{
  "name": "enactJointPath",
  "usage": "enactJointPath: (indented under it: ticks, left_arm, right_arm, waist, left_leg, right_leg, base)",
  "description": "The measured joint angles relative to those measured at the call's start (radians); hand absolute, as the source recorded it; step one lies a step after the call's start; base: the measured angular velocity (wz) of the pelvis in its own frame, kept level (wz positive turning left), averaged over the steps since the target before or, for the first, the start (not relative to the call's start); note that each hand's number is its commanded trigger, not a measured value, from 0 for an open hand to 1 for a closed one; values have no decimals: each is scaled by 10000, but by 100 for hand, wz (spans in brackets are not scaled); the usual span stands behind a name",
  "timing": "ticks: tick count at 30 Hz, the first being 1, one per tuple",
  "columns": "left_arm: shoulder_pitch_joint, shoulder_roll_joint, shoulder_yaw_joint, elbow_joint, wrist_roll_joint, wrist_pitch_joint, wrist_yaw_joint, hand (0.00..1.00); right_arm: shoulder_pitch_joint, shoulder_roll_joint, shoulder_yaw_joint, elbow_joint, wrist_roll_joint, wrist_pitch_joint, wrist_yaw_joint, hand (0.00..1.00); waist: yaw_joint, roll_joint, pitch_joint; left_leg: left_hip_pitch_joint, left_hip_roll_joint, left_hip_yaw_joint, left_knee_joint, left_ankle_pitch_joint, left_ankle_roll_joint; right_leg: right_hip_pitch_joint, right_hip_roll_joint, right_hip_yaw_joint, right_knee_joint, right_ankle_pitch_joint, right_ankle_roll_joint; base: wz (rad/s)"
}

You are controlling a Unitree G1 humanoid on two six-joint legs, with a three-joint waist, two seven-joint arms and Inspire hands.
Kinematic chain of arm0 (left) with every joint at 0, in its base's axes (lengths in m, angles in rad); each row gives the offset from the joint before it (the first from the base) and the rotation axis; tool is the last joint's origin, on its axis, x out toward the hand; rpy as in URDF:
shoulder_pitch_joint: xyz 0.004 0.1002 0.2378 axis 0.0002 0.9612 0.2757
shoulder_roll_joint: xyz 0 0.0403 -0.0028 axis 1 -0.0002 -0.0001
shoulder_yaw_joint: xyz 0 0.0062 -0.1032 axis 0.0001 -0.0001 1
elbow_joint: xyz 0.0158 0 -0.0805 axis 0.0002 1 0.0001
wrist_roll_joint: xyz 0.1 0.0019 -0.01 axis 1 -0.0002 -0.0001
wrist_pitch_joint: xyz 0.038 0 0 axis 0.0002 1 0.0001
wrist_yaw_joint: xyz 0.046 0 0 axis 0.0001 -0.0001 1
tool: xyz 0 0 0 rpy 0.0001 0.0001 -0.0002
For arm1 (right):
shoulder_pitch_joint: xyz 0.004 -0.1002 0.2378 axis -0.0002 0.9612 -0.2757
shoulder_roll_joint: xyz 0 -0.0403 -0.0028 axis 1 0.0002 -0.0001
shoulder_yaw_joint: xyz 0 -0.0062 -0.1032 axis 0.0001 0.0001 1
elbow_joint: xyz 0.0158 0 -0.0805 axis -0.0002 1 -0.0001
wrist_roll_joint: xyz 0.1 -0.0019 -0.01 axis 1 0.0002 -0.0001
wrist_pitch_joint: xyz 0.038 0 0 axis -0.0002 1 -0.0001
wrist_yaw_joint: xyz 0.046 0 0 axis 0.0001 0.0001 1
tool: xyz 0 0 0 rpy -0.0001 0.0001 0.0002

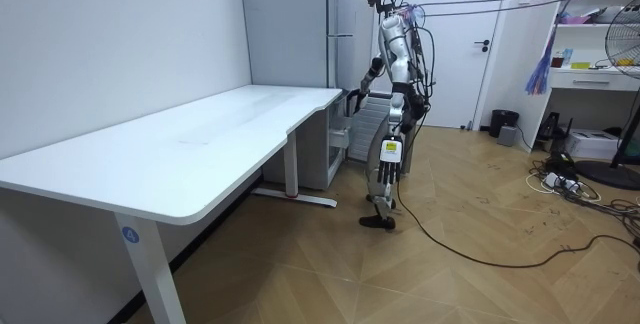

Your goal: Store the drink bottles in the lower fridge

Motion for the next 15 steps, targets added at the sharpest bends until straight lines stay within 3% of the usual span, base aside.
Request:
enactJointPath:
  ticks: [8,15]
  left_arm:
    - [136,277,14,-17,26,41,-224,0]
    - [158,405,121,-1,4,-96,-420,0]
  right_arm:
    - [507,-10,48,157,-649,130,819,0]
    - [1772,123,582,171,-1320,120,2043,0]
  waist:
    - [-22,-44,-4]
    - [22,-87,-16]
  left_leg:
    - [273,92,-29,-38,-49,-34]
    - [381,137,-140,-31,-119,-109]
  right_leg:
    - [347,98,-88,-186,0,5]
    - [599,282,-151,-450,56,-25]
  base:
    - [0]
    - [0]
